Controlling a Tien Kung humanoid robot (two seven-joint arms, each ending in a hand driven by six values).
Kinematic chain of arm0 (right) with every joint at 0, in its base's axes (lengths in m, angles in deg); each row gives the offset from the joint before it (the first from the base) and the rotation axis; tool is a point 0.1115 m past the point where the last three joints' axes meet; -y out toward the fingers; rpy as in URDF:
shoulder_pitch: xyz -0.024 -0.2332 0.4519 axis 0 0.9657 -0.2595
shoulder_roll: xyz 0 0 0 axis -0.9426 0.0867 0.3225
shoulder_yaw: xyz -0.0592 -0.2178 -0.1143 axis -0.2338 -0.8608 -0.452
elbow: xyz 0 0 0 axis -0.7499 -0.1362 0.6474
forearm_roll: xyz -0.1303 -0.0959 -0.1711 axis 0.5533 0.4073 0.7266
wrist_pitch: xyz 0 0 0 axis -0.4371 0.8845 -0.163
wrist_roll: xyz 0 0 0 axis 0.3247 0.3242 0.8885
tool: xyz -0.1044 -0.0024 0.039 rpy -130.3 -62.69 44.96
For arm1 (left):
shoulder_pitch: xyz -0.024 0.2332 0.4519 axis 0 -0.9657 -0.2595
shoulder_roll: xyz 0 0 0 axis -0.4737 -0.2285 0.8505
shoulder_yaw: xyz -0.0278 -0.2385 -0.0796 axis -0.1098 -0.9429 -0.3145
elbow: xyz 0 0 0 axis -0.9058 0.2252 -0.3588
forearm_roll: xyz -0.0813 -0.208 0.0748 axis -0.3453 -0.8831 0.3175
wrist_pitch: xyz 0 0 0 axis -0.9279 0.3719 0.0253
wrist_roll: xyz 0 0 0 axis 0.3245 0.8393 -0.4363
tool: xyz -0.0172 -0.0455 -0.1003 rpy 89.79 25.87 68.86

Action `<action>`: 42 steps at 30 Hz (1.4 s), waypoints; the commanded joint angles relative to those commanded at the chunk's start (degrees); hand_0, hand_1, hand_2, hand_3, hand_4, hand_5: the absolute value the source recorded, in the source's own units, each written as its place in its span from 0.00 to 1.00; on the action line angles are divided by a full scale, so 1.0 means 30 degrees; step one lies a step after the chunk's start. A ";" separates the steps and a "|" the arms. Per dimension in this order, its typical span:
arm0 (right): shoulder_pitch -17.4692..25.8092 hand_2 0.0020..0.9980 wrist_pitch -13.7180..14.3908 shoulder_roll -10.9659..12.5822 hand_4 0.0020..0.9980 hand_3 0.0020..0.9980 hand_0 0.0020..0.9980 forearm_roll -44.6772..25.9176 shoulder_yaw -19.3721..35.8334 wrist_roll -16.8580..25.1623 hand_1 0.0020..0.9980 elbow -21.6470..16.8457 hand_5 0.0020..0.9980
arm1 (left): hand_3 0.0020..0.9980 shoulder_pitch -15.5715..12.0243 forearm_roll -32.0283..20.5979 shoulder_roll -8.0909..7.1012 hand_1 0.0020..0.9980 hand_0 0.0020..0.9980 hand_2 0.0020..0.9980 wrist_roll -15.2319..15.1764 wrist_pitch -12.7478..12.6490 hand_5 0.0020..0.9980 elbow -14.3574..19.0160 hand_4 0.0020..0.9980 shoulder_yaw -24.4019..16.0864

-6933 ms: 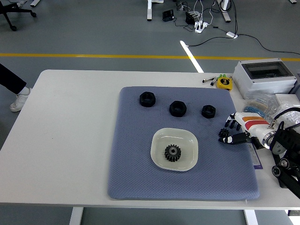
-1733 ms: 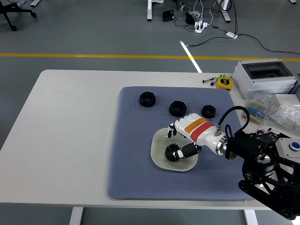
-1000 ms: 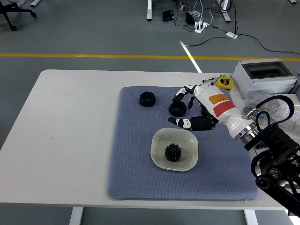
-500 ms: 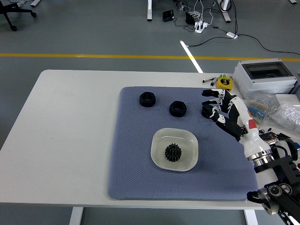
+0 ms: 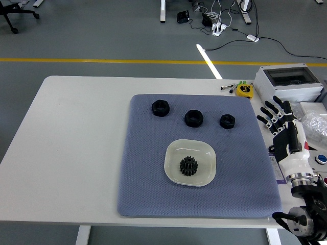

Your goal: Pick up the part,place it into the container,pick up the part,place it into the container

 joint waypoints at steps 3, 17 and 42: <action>0.0170 0.83 0.0022 -0.0051 1.00 0.83 0.85 0.1268 0.0195 -0.0720 0.81 0.0071 0.80 | 0.58 0.0030 0.0013 0.0001 0.65 0.70 0.67 0.0003 0.0004 0.63 0.0004 0.67 0.0006; 0.0265 0.82 0.0116 -0.0092 1.00 0.82 0.82 0.2593 0.0281 -0.2499 0.80 0.0382 0.83 | 0.58 0.0091 -0.0037 0.0023 0.65 0.70 0.67 -0.0029 0.0010 0.63 0.0010 0.67 0.0060; 0.0057 0.81 0.0376 -0.0008 1.00 0.82 0.81 0.1977 0.0330 -0.1824 0.80 0.0473 0.87 | 0.58 0.0401 -0.0068 0.0152 0.65 0.70 0.67 -0.0042 -0.0059 0.63 0.0028 0.67 0.0107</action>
